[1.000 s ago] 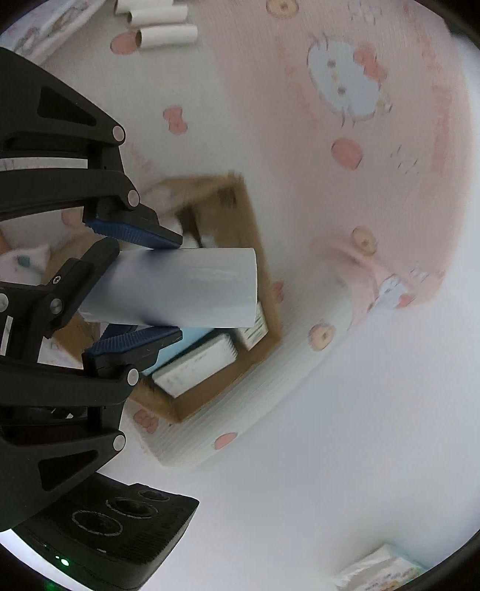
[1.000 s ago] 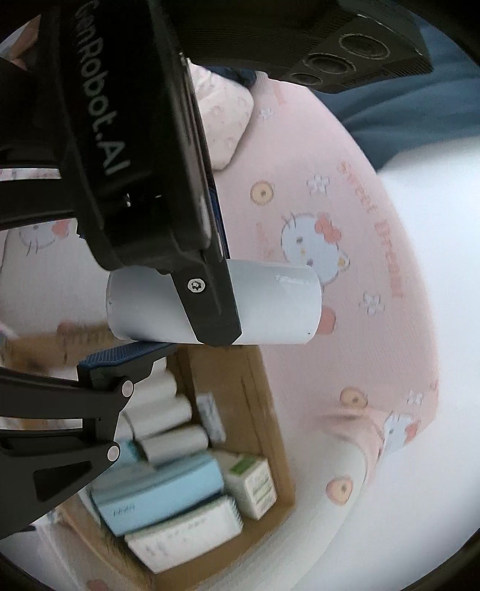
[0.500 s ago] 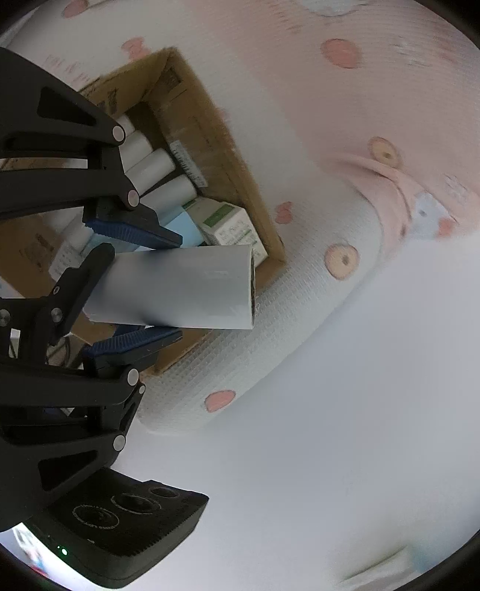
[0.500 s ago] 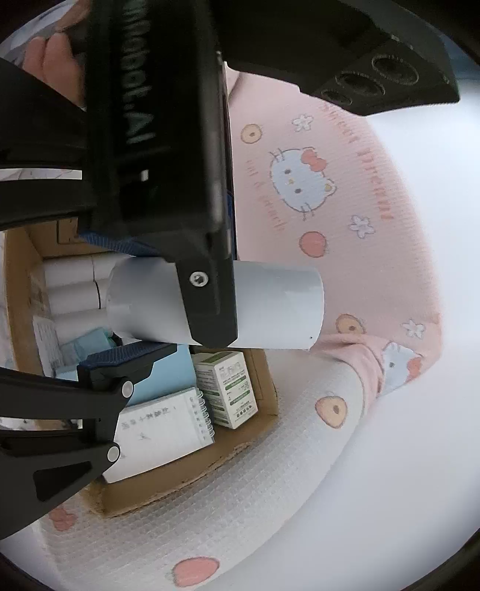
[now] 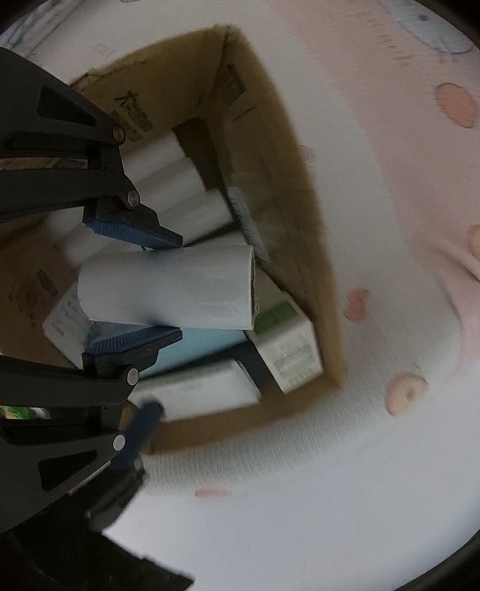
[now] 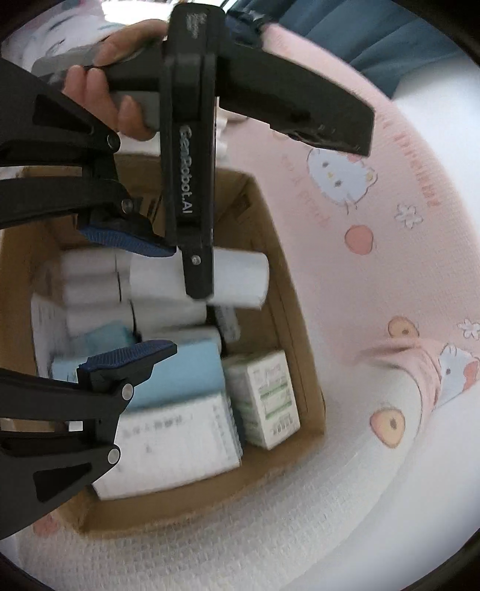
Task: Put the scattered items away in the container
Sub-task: 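Lower both tubes upright into the box and open both grippers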
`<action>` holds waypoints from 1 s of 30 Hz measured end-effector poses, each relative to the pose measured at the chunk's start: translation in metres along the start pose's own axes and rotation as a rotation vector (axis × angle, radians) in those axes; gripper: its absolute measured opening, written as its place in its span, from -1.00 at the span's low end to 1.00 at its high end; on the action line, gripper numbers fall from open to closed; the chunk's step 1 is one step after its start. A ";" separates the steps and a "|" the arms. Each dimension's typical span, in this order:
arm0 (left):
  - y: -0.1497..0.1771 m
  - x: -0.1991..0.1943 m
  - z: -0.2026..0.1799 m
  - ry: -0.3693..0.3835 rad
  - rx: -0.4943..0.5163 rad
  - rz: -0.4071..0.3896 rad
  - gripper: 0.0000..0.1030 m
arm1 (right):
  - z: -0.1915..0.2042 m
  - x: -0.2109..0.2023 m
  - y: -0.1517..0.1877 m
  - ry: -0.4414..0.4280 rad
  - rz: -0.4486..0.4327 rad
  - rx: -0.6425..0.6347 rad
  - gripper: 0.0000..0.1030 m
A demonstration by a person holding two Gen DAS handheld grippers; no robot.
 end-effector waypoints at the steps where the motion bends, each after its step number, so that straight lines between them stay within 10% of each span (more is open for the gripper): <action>1: 0.000 0.005 0.001 -0.006 -0.009 0.015 -0.09 | -0.001 0.000 0.001 0.017 0.003 -0.010 -0.14; 22: -0.021 0.080 0.027 -0.161 -0.168 0.041 -0.09 | -0.052 0.009 0.010 0.226 0.105 0.007 -0.14; 30: -0.014 0.071 0.031 -0.100 -0.185 0.072 0.00 | -0.040 0.011 0.010 0.264 0.113 -0.081 -0.14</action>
Point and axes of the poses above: each gripper's, at about its wrist camera, not at the fingertips, and x roughly the way its jaws point, z to its left, y to its underside, the point moved 3 cm from there along x, roughly the way its jaws point, and after that the axes turned 10 degrees about -x, right-handed, at the moved point
